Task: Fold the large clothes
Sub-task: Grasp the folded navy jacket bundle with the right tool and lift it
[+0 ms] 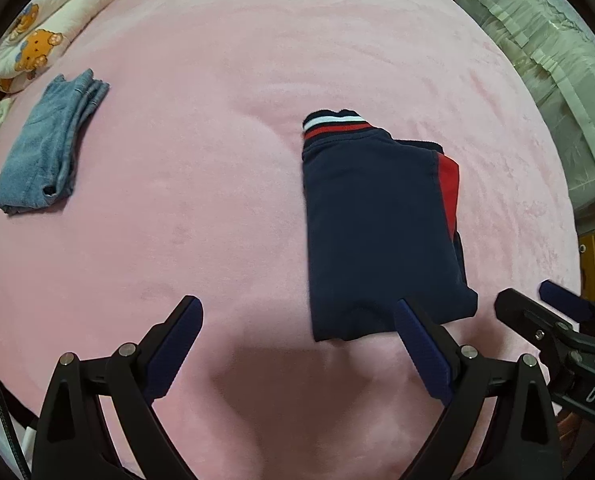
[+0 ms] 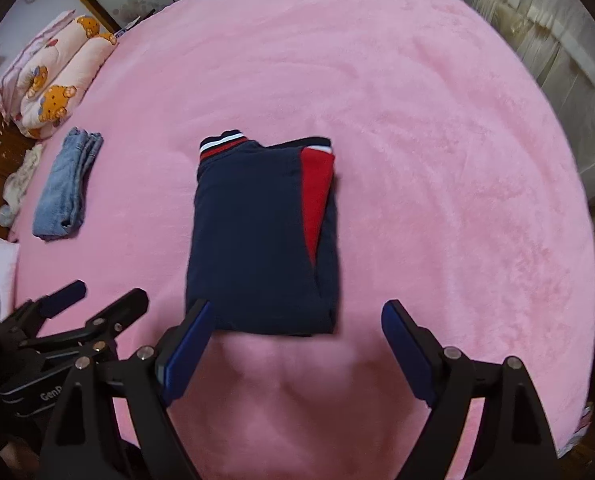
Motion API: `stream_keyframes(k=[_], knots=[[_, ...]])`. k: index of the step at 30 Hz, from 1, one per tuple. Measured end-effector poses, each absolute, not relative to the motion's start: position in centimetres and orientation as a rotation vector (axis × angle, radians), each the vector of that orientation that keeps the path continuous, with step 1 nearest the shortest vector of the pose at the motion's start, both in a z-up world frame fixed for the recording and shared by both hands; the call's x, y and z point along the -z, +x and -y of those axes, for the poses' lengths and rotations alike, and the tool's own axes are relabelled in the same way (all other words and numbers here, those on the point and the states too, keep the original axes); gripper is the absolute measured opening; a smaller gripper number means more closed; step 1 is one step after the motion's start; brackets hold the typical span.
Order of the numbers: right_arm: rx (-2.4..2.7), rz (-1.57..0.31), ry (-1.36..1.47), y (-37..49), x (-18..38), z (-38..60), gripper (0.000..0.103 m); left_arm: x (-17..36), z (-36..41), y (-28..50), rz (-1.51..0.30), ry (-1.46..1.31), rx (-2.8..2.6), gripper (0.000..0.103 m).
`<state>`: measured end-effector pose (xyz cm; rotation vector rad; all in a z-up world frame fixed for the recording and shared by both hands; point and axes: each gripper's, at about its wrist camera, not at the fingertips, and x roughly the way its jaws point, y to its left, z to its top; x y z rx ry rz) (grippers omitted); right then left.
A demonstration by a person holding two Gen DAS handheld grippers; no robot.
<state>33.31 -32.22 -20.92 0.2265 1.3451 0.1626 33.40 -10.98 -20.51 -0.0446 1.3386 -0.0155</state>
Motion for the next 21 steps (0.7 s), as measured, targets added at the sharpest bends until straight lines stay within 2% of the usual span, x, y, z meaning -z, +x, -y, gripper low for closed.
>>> stream_keyframes(k=[5, 12, 17, 19, 21], knots=[[-0.185, -1.408, 0.388, 33.8, 24.0, 33.7, 0.086, 23.5, 9.7, 34.5, -1.407, -0.155, 0.061, 0.096], [-0.266, -1.442, 0.713, 36.0, 31.4, 37.0, 0.086, 28.9, 8.4, 36.9, -1.467, -0.249, 0.085, 0.095], [-0.369, -1.461, 0.743, 38.1, 34.4, 37.1, 0.086, 30.7, 8.0, 38.0, -1.460, -0.356, 0.148, 0.095], [-0.433, -1.451, 0.775, 38.9, 35.0, 36.9, 0.086, 31.4, 8.1, 38.3, -1.456, -0.417, 0.191, 0.087], [-0.495, -1.442, 0.809, 39.7, 35.6, 36.8, 0.084, 32.0, 8.2, 38.7, -1.449, -0.478, 0.243, 0.072]])
